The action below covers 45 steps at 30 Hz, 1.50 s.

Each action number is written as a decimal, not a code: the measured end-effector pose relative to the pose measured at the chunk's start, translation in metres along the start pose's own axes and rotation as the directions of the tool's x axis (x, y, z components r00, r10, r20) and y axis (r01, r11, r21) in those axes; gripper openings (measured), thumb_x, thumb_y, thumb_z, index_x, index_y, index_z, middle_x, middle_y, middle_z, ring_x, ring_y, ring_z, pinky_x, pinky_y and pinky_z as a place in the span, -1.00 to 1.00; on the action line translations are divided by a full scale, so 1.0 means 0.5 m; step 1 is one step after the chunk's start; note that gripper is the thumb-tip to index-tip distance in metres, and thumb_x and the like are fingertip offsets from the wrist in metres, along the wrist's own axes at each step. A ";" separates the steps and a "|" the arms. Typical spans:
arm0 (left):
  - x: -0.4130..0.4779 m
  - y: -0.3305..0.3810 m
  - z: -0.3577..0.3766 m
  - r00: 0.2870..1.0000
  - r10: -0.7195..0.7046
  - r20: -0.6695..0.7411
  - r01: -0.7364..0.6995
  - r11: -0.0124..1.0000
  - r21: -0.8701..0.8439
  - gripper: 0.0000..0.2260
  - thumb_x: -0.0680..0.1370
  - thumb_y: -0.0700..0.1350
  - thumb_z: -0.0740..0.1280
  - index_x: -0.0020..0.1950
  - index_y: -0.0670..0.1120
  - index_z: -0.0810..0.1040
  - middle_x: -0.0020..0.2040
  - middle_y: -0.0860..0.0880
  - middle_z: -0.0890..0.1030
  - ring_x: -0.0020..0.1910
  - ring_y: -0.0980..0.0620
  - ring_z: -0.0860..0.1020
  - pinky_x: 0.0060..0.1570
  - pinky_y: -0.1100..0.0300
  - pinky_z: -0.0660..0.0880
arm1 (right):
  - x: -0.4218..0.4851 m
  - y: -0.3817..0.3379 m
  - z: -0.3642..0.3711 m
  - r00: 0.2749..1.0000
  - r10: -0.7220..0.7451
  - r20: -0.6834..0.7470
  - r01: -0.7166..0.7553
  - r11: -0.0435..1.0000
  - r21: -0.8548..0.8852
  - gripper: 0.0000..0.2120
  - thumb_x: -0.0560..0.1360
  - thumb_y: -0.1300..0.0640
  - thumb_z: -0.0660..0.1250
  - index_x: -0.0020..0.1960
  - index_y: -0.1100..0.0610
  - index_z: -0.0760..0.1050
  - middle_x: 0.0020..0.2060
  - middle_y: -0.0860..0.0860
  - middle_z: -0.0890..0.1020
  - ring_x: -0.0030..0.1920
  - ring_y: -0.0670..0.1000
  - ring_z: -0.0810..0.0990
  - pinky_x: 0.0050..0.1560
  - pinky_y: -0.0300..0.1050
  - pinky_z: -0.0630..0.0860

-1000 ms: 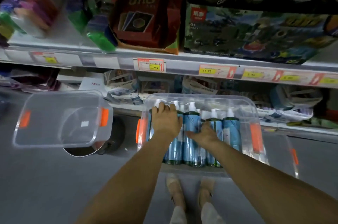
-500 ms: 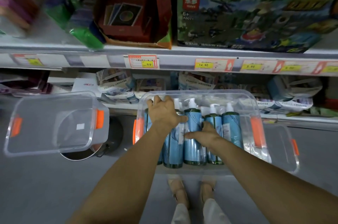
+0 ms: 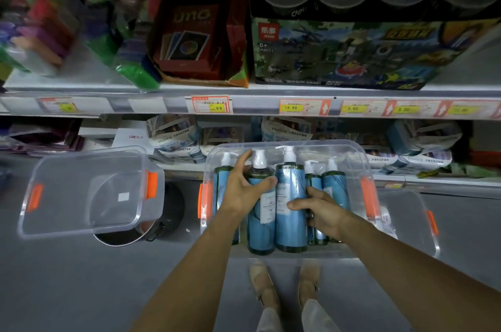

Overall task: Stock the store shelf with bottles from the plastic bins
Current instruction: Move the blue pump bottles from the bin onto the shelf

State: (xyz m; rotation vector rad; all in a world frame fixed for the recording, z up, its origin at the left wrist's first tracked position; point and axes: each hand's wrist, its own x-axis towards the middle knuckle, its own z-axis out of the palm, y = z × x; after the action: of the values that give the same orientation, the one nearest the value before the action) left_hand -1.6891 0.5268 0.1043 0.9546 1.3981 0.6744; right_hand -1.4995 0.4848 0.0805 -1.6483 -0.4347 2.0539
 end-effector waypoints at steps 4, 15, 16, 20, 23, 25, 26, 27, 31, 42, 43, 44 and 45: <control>-0.026 0.046 -0.005 0.996 -0.067 -0.054 0.060 0.990 -0.124 -0.53 0.48 -0.13 0.51 0.35 0.00 0.48 0.03 0.00 0.71 -0.12 0.11 0.70 -0.28 0.34 0.57 | -0.049 -0.046 0.005 0.995 -0.043 0.089 0.043 0.999 -0.001 -0.39 0.21 0.21 0.52 0.26 0.17 0.56 0.16 0.17 0.66 0.22 0.20 0.60 0.33 0.22 0.46; -0.127 0.234 -0.036 0.977 -0.159 -0.139 0.084 0.897 -0.434 -0.59 0.46 0.16 0.47 0.21 -0.01 0.54 0.06 -0.19 0.66 -0.04 -0.16 0.68 -0.08 -0.14 0.65 | -0.217 -0.192 0.089 0.947 -0.198 0.253 0.213 0.977 -0.032 -0.46 0.35 0.11 0.51 0.29 0.22 0.51 0.12 0.18 0.68 0.12 0.19 0.66 0.14 0.10 0.58; -0.135 0.252 -0.040 0.981 -0.137 -0.140 0.063 0.898 -0.436 -0.57 0.44 0.18 0.48 0.19 -0.02 0.56 0.10 -0.21 0.66 0.02 -0.21 0.66 0.02 -0.23 0.62 | -0.232 -0.203 0.097 0.941 -0.215 0.262 0.232 0.972 -0.035 -0.48 0.36 0.12 0.52 0.28 0.22 0.51 0.11 0.18 0.68 0.10 0.18 0.67 0.13 0.09 0.58; -0.172 0.319 -0.053 0.988 -0.057 -0.144 -0.018 0.880 -0.475 -0.60 0.49 0.14 0.44 0.19 -0.09 0.58 0.05 -0.24 0.66 -0.02 -0.19 0.65 0.12 -0.26 0.57 | -0.294 -0.249 0.124 0.914 -0.285 0.288 0.315 0.947 -0.062 -0.47 0.29 0.11 0.51 0.22 0.21 0.54 0.06 0.17 0.70 0.03 0.14 0.70 0.02 0.04 0.62; -0.202 0.365 -0.058 0.989 -0.006 -0.150 -0.066 0.879 -0.473 -0.56 0.49 0.16 0.44 0.21 -0.13 0.56 0.09 -0.26 0.66 0.03 -0.22 0.65 0.12 -0.28 0.56 | -0.337 -0.280 0.138 0.886 -0.337 0.318 0.386 0.917 -0.104 -0.45 0.28 0.13 0.54 0.23 0.24 0.53 0.06 0.18 0.70 0.06 0.17 0.69 0.04 0.06 0.62; -0.222 0.401 -0.060 0.985 0.041 -0.167 -0.114 0.880 -0.461 -0.62 0.51 0.13 0.43 0.17 -0.10 0.55 0.10 -0.25 0.65 0.02 -0.19 0.64 0.14 -0.27 0.56 | -0.365 -0.301 0.146 0.869 -0.369 0.331 0.427 0.896 -0.123 -0.46 0.29 0.18 0.60 0.22 0.25 0.53 0.05 0.19 0.70 0.04 0.17 0.69 0.04 0.07 0.63; -0.231 0.419 -0.061 0.983 0.062 -0.174 -0.136 0.881 -0.453 -0.64 0.52 0.12 0.43 0.17 -0.09 0.54 0.11 -0.26 0.65 0.03 -0.19 0.63 0.15 -0.27 0.55 | -0.377 -0.312 0.149 0.861 -0.382 0.335 0.444 0.887 -0.129 -0.47 0.29 0.19 0.60 0.21 0.25 0.54 0.04 0.19 0.70 0.03 0.17 0.69 0.03 0.06 0.63; -0.240 0.437 -0.061 0.980 0.079 -0.183 -0.154 0.882 -0.444 -0.65 0.52 0.12 0.43 0.17 -0.08 0.54 0.12 -0.26 0.64 0.05 -0.20 0.63 0.17 -0.28 0.54 | -0.388 -0.322 0.154 0.853 -0.398 0.338 0.463 0.876 -0.136 -0.47 0.29 0.19 0.59 0.21 0.26 0.54 0.04 0.19 0.70 0.03 0.17 0.69 0.03 0.07 0.63; -0.270 0.501 -0.065 0.966 0.138 -0.219 -0.220 0.884 -0.412 -0.66 0.52 0.12 0.44 0.16 -0.08 0.57 0.17 -0.26 0.64 0.15 -0.27 0.62 0.14 -0.27 0.55 | -0.429 -0.365 0.162 0.798 -0.471 0.376 0.553 0.820 -0.147 -0.42 0.27 0.17 0.55 0.25 0.26 0.52 0.08 0.22 0.68 0.08 0.21 0.67 0.09 0.13 0.61; -0.328 0.656 -0.042 0.918 0.304 -0.255 -0.386 0.833 -0.397 -0.59 0.53 0.10 0.42 0.23 -0.15 0.56 0.11 -0.24 0.68 0.00 -0.17 0.68 0.02 -0.13 0.63 | -0.550 -0.503 0.187 0.659 -0.677 0.329 0.748 0.635 -0.194 -0.33 0.17 0.05 0.64 0.21 0.19 0.53 -0.01 0.17 0.72 0.01 0.21 0.70 0.09 0.22 0.62; -0.329 0.672 -0.040 0.921 0.299 -0.250 -0.379 0.836 -0.396 -0.56 0.52 0.12 0.42 0.25 -0.16 0.56 0.09 -0.23 0.69 0.01 -0.18 0.69 -0.01 -0.10 0.64 | -0.562 -0.518 0.190 0.651 -0.690 0.316 0.756 0.625 -0.194 -0.43 0.26 0.10 0.62 0.20 0.20 0.54 -0.03 0.17 0.72 0.00 0.20 0.71 0.08 0.20 0.62; -0.329 0.687 -0.038 0.923 0.294 -0.246 -0.373 0.840 -0.394 -0.54 0.52 0.14 0.42 0.26 -0.15 0.56 0.08 -0.22 0.69 0.02 -0.18 0.69 -0.03 -0.08 0.65 | -0.571 -0.534 0.193 0.643 -0.704 0.302 0.765 0.614 -0.195 -0.52 0.33 0.15 0.58 0.20 0.21 0.54 -0.03 0.17 0.72 -0.01 0.19 0.71 0.07 0.17 0.63; -0.328 0.704 -0.037 0.924 0.294 -0.245 -0.372 0.841 -0.394 -0.54 0.52 0.14 0.42 0.26 -0.15 0.56 0.07 -0.21 0.70 0.02 -0.17 0.69 -0.05 -0.06 0.65 | -0.580 -0.550 0.195 0.633 -0.719 0.287 0.774 0.604 -0.192 -0.57 0.37 0.18 0.55 0.19 0.22 0.54 -0.03 0.17 0.72 -0.01 0.18 0.71 0.05 0.14 0.64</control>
State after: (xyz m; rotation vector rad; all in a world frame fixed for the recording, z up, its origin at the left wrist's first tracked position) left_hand -1.6725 0.5596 0.4913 0.7953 1.1624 1.3058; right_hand -1.5012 0.5635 0.4841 -1.0943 -1.3205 1.5031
